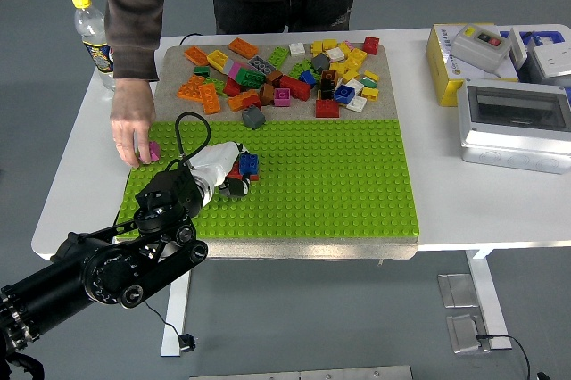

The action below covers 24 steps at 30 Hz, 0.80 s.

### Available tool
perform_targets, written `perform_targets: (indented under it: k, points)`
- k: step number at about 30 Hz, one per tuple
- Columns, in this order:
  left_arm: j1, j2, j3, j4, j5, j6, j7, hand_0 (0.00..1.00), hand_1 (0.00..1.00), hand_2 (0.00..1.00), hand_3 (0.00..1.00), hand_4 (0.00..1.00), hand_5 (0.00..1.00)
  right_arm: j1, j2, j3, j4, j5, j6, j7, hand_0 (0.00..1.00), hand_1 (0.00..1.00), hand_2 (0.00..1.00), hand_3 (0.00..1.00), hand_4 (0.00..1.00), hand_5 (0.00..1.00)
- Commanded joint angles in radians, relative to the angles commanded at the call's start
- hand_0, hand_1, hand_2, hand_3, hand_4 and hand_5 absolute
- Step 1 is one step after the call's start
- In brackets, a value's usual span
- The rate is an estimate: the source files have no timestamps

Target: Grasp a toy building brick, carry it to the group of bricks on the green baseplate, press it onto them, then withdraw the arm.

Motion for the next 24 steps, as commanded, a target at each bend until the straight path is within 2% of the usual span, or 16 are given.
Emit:
perform_targets:
  k: [13,14,19,20,24]
  points:
    - [0.002,0.001,-0.002,0.000,-0.007,-0.007,-0.002,0.992,0.921,0.906,0.527,0.226,0.180,-0.002,-0.001,0.010,0.001,-0.007,0.000,0.000,0.705,0.684,0.753,0.720,0.450,0.860]
    - [0.002,0.001,-0.003,0.000,-0.008,-0.008,-0.002,0.992,0.922,0.909,0.607,0.216,0.167,-0.003,-0.001,0.011,0.001,-0.008,0.000,0.000,0.706,0.684,0.753,0.720,0.450,0.860]
    - [0.005,0.002,-0.008,0.000,-0.016,-0.021,-0.008,0.992,0.922,0.909,0.607,0.216,0.167,-0.004,-0.001,0.015,0.001,-0.010,0.000,0.000,0.706,0.684,0.753,0.720,0.450,0.860]
    - [0.006,0.002,-0.010,0.000,-0.018,-0.026,-0.010,0.993,0.925,0.924,0.830,0.319,0.168,-0.005,-0.001,0.017,0.001,-0.011,-0.001,0.000,0.705,0.681,0.753,0.718,0.450,0.859]
    - [0.008,0.004,-0.018,0.003,-0.029,-0.051,-0.016,0.993,0.925,0.924,0.830,0.319,0.168,-0.006,-0.001,0.020,0.001,-0.012,-0.001,0.001,0.705,0.681,0.753,0.718,0.450,0.859]
